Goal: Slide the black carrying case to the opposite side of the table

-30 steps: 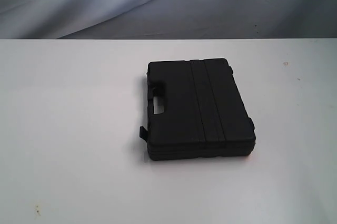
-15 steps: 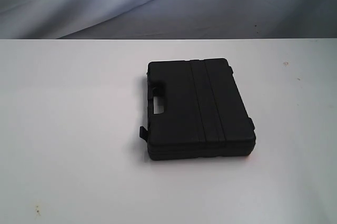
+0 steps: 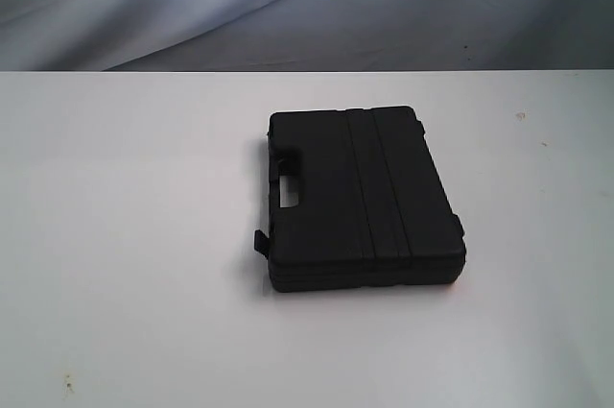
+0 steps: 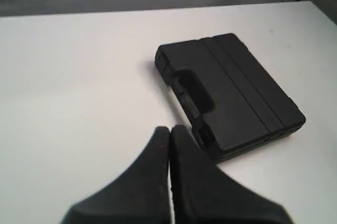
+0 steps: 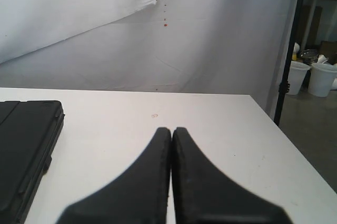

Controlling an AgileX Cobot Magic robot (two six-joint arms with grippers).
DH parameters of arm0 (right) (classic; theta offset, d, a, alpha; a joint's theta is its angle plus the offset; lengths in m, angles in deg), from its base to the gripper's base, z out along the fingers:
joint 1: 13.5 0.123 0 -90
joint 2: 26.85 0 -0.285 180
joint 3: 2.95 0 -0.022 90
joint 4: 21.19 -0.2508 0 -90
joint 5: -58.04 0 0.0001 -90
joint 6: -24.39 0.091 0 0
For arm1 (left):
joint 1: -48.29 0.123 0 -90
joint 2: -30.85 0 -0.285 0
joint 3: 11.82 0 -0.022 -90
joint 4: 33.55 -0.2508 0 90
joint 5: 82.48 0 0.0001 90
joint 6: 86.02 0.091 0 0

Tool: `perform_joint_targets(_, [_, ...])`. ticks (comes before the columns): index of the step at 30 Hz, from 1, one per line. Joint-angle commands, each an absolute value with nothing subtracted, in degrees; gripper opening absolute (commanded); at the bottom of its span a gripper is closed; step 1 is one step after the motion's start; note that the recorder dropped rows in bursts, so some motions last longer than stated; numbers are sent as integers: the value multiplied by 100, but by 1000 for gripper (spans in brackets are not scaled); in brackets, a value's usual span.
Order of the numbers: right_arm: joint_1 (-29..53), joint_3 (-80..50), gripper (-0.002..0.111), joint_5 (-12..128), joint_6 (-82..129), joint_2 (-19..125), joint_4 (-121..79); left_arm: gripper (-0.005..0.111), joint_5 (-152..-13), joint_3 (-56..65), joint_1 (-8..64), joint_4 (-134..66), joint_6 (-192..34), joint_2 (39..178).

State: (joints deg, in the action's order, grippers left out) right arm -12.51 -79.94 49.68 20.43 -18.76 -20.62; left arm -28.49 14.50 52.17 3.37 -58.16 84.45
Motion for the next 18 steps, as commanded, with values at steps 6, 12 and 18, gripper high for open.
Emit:
perform_joint_targets(6, [-1291,-8017,0,4989,2027,-1906,-2119,0,-3169,1404,5232,323,-5959,9230])
perform_joint_targets(12, [-1291,-8017,0,4989,2027,-1906,-2119,0,-3443,1404,5232,323,-5959,9194])
perform_joint_targets(18, [-1291,-8017,0,4989,2027,-1906,-2119,0,-3796,1404,5232,345,-6045,9194])
